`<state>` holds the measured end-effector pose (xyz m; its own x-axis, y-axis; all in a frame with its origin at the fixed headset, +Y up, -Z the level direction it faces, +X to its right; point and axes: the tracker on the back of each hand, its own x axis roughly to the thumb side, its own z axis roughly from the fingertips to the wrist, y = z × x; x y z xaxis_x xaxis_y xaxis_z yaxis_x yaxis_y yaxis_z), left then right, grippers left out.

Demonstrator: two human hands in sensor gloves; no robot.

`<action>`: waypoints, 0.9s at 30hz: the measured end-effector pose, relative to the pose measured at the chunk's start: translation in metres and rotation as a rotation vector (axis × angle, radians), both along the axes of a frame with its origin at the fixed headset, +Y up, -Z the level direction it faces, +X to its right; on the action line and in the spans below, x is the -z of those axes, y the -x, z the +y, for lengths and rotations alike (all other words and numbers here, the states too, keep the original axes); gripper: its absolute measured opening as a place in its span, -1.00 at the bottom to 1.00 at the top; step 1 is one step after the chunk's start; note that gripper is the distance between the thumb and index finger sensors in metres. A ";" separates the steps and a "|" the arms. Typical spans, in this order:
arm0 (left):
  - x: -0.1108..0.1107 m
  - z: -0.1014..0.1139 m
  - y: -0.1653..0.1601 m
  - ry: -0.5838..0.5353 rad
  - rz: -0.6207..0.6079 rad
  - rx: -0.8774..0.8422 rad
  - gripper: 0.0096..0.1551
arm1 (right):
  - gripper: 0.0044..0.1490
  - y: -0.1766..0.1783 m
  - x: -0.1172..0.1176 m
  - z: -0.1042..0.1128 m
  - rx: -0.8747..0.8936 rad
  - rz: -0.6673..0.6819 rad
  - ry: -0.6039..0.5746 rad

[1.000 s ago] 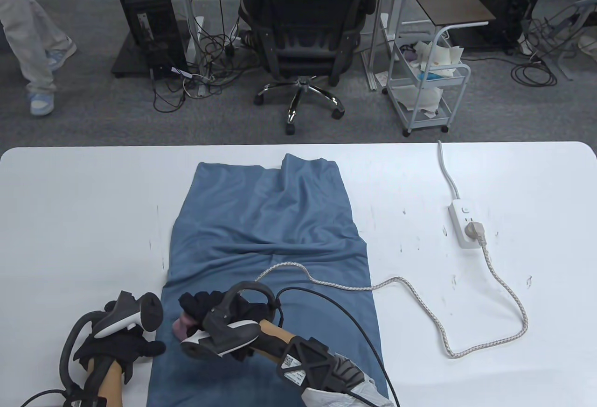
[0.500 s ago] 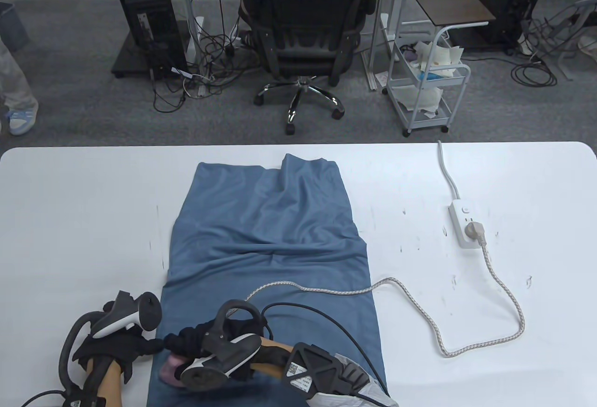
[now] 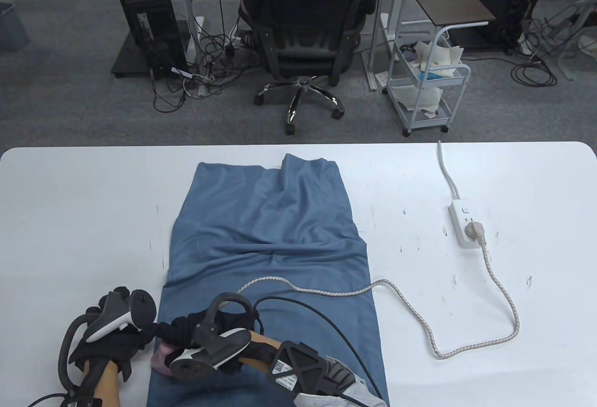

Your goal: Iron pillowcase with electric iron on table

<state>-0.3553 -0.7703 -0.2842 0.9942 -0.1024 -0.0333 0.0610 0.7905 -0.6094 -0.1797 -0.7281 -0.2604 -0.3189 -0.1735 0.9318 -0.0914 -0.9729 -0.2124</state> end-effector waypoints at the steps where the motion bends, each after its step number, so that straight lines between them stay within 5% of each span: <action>1: 0.000 0.000 0.001 -0.017 0.004 0.003 -0.01 | -0.13 0.002 0.006 0.000 0.005 -0.033 0.002; 9: 0.000 -0.001 0.002 -0.015 -0.008 -0.026 0.01 | -0.11 0.008 0.040 -0.001 -0.020 -0.307 0.085; 19: 0.003 -0.010 -0.008 0.047 -0.076 -0.015 0.28 | -0.12 0.002 0.032 0.002 -0.035 -0.268 0.107; 27: 0.002 -0.011 -0.013 0.070 -0.086 0.079 0.29 | -0.11 -0.013 0.055 0.000 -0.032 -0.462 0.033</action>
